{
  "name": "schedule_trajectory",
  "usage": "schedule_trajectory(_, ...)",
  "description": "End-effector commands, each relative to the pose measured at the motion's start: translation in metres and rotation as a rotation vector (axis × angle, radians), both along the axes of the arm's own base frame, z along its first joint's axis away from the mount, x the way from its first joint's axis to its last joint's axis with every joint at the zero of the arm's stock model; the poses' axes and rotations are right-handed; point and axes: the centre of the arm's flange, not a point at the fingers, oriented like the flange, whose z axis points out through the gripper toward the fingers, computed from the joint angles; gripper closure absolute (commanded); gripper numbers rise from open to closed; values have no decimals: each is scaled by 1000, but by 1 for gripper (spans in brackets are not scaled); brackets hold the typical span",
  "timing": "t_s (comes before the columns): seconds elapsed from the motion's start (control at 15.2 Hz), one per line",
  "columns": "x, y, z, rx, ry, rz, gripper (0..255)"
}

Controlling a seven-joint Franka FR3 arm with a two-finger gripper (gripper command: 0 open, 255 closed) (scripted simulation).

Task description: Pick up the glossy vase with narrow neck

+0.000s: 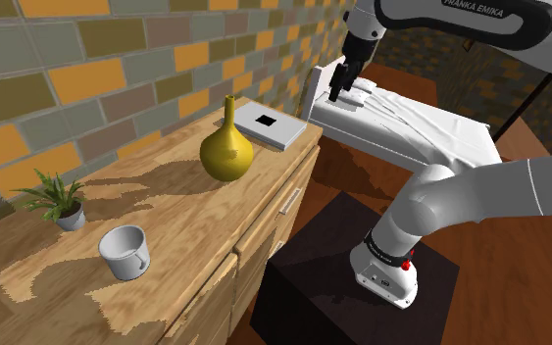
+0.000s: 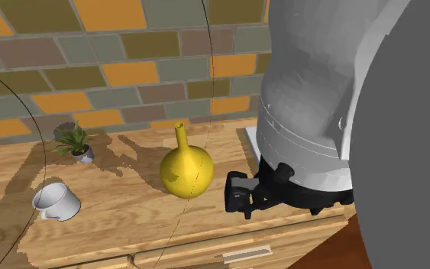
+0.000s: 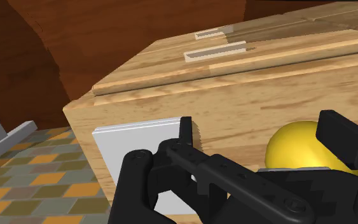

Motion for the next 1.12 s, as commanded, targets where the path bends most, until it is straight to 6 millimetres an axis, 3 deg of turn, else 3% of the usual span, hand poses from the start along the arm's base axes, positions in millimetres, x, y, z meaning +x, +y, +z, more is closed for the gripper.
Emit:
schedule_trajectory(0.0, 0, 0, 0, 0, 0, 0, 0)
schedule_trajectory(1.06, 179, 129, -24, 60, 132, -58, 0)
